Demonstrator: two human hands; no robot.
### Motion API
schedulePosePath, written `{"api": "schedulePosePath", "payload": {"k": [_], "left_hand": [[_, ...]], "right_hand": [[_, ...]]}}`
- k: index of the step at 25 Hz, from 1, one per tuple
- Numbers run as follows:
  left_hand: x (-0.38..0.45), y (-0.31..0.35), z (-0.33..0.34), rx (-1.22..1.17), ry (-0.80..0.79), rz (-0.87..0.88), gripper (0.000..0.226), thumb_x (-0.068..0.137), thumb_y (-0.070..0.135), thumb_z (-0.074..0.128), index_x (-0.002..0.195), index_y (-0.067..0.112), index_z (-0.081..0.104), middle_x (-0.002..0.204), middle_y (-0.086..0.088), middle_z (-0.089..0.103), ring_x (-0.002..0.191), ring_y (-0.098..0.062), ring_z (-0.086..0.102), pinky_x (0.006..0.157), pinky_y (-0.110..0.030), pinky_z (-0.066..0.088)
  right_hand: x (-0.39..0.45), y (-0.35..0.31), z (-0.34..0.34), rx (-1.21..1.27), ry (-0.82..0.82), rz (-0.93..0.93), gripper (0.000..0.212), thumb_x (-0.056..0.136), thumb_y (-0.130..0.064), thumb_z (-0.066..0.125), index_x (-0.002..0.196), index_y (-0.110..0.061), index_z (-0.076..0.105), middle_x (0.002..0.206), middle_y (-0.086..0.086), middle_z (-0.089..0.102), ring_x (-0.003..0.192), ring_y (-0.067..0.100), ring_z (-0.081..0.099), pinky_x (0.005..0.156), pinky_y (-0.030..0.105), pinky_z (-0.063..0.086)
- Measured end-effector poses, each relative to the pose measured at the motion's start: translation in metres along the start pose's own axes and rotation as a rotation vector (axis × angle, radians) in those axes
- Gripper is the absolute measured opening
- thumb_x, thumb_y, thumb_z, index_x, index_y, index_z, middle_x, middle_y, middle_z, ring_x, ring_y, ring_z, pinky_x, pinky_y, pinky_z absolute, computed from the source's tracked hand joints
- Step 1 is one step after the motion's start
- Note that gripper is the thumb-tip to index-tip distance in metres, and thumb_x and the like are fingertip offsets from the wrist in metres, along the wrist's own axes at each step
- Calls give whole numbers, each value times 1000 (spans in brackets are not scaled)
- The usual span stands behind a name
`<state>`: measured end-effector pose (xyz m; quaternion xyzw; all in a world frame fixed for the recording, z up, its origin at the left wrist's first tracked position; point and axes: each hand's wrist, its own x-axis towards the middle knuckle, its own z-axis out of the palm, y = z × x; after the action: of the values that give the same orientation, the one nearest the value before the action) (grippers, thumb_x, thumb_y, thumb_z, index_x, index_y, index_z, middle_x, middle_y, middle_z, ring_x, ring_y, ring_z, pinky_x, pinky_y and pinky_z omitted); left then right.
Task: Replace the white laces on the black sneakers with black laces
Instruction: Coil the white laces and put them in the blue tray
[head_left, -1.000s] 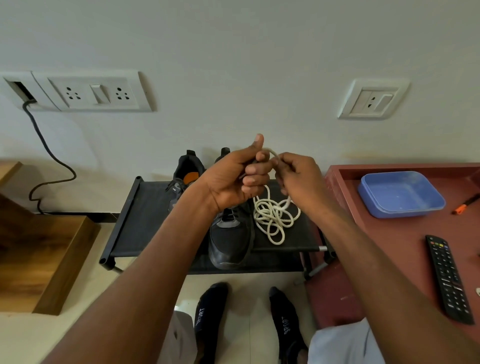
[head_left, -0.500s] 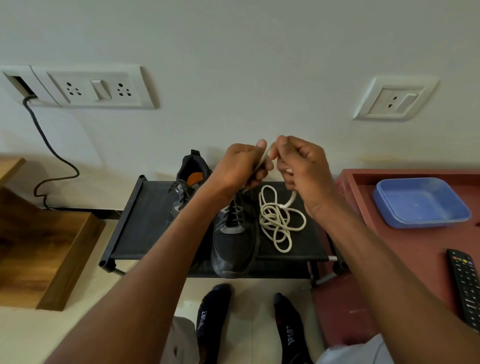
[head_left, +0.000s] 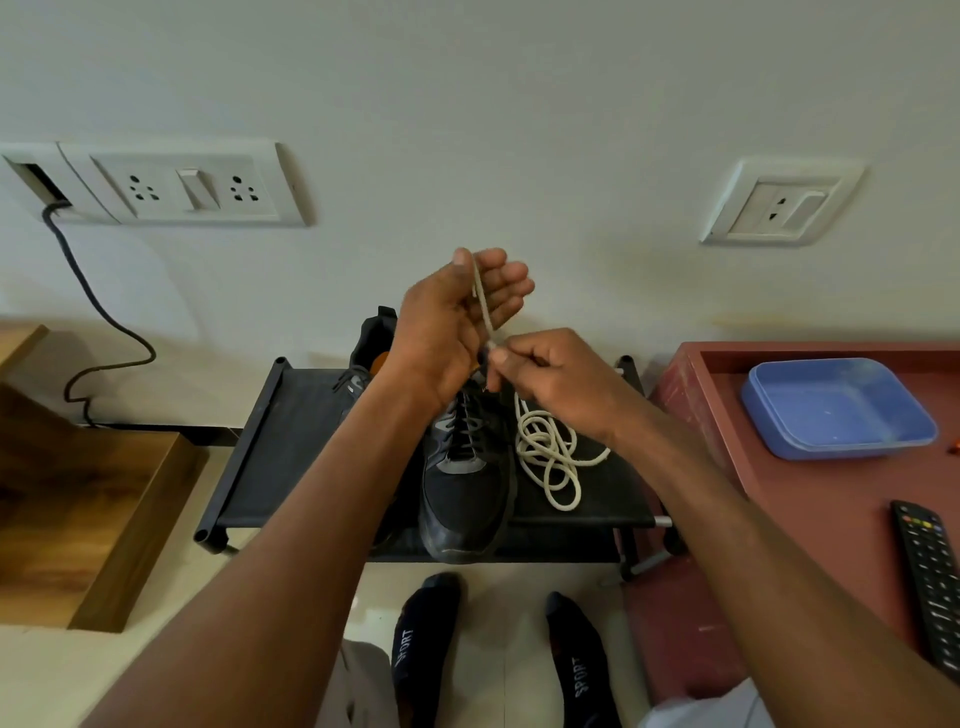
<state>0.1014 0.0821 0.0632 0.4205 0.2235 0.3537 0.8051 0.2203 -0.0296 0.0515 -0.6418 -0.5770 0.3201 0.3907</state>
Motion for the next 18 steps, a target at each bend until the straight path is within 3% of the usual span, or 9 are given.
{"api": "schedulePosePath", "payload": {"k": [2,4,6,9,12,14,18], "left_hand": [[-3,-3,-4,535,0,87,38,113,21,39,99,1,69,74,-7,72,65,-17,69,57,-24,52],[-7,-5,-3,661,-127,-50,39,112,17,37,91,4,67,60,-3,53,49,-15,47,48,-26,36],[-8,-2,-3,518,-290,-224,41,113,24,33,93,7,65,59,1,36,48,-13,29,47,-25,26],[-6,-2,-1,216,-429,-341,50,113,44,30,87,13,60,57,7,24,46,-9,16,42,-22,20],[-2,-4,-6,-56,-453,-348,45,114,38,32,90,12,61,57,8,27,45,-7,21,43,-20,24],[-2,-3,-10,-250,-425,-308,39,114,28,34,102,8,65,62,7,41,50,-6,39,48,-20,36],[-1,-2,-6,-555,-218,-193,33,111,22,43,116,3,70,94,-4,73,85,-17,73,79,-27,62]], "right_hand": [[-3,-8,-5,199,61,-51,34,109,-24,54,85,-9,71,55,-8,43,48,8,35,49,23,30],[-3,-12,-14,411,231,-54,32,110,-25,53,84,-10,66,57,-4,39,47,10,28,44,25,23],[2,-7,-20,511,406,-4,31,108,-29,57,83,-12,65,57,-3,37,47,12,26,43,24,21],[8,5,-18,378,535,109,32,105,-35,63,81,-13,69,57,-4,39,47,8,30,43,20,27],[10,10,-13,201,388,180,38,106,-38,59,75,-19,71,53,-10,44,43,1,36,44,13,31],[9,9,-10,155,277,202,43,109,-39,54,71,-23,67,50,-12,45,42,1,37,47,18,31],[5,4,-3,32,31,201,40,111,-32,49,88,-10,72,53,-12,50,42,0,41,48,16,33]]}}
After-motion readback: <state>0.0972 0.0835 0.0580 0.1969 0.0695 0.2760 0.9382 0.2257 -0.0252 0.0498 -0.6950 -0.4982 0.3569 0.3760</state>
